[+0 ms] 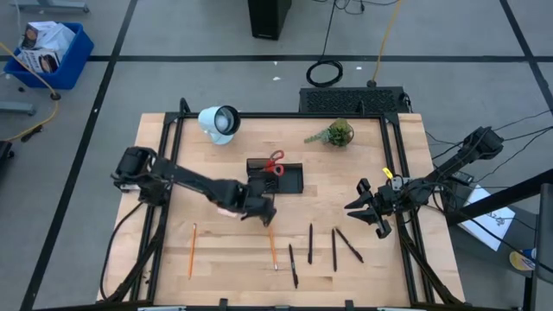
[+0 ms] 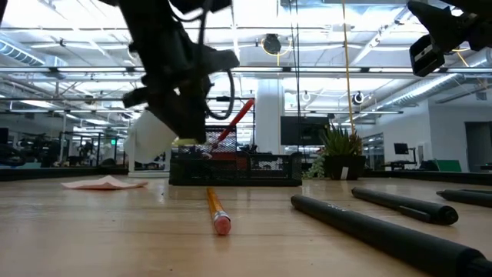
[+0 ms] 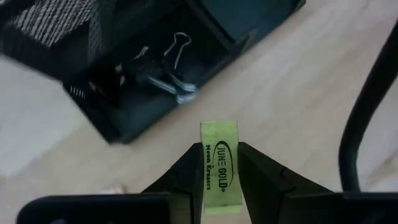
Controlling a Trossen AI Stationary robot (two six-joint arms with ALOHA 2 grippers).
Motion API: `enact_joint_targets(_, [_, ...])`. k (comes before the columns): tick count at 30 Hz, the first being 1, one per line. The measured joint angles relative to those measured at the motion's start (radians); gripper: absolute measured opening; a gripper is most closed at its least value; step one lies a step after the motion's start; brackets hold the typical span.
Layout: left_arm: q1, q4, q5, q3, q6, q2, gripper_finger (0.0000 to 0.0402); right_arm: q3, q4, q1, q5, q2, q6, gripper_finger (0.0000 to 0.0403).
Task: Pick and place office supplies into organizer
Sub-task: Put the yellow eraser into the black desk organizer
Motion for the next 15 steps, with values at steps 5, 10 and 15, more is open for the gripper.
enact_joint_targets(5, [0.061, -0.01, 0.03, 0.004, 0.168, -0.006, 0.009, 0.0, 0.0, 0.0, 0.0, 0.0, 0.0, 0.0089])
enact_joint_targets(10, [0.109, -0.023, 0.078, 0.003, 0.323, -0.02, 0.009, 0.0, 0.0, 0.0, 0.0, 0.0, 0.0, 0.0089])
enact_joint_targets(15, [0.139, -0.026, 0.083, 0.003, 0.445, -0.035, 0.009, 0.0, 0.0, 0.0, 0.0, 0.0, 0.0, 0.0089])
